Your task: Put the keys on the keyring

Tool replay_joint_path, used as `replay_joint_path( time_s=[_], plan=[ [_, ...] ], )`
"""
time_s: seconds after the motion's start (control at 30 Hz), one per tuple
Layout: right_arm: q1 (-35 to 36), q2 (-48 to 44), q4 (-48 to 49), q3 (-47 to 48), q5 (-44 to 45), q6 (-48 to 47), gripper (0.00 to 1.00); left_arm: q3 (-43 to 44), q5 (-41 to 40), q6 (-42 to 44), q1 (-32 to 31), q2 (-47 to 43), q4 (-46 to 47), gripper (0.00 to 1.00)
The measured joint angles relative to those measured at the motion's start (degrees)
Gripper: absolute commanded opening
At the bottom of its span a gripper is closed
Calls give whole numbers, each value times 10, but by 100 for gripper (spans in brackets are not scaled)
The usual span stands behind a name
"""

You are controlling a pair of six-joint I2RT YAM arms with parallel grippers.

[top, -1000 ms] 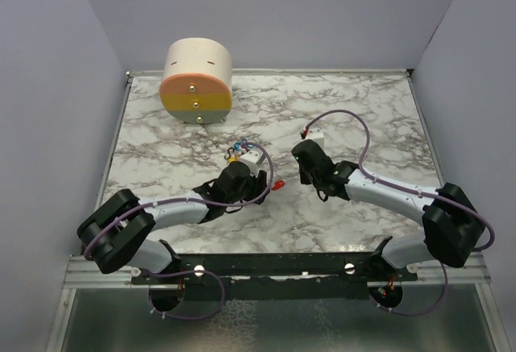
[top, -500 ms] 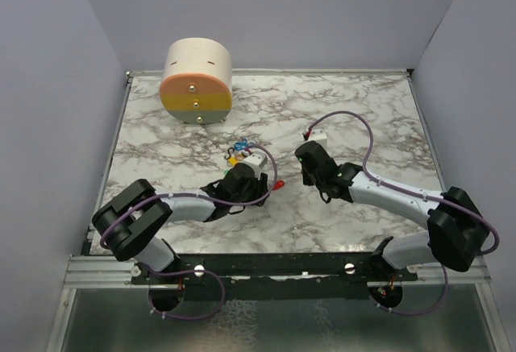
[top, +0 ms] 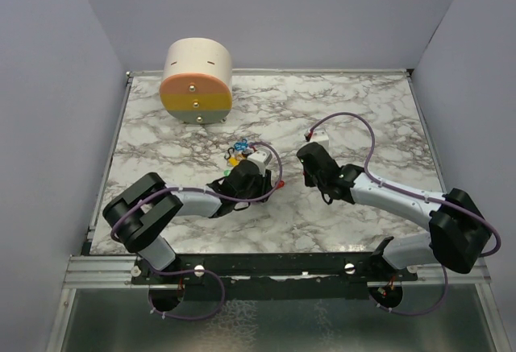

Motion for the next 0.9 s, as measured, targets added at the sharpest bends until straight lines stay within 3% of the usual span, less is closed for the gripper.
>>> replay_joint_path(
  time_s=[0.17, 0.73, 0.9],
  plan=[
    [0, -1, 0, -1, 0, 0, 1, 6, 2, 0, 0, 11, 9, 32],
    [0, -1, 0, -5, 0, 0, 1, 8, 4, -1, 0, 18, 15, 0],
    [0, -1, 1, -7, 0, -5, 1, 9, 4, 2, 0, 13, 15, 0]
  ],
)
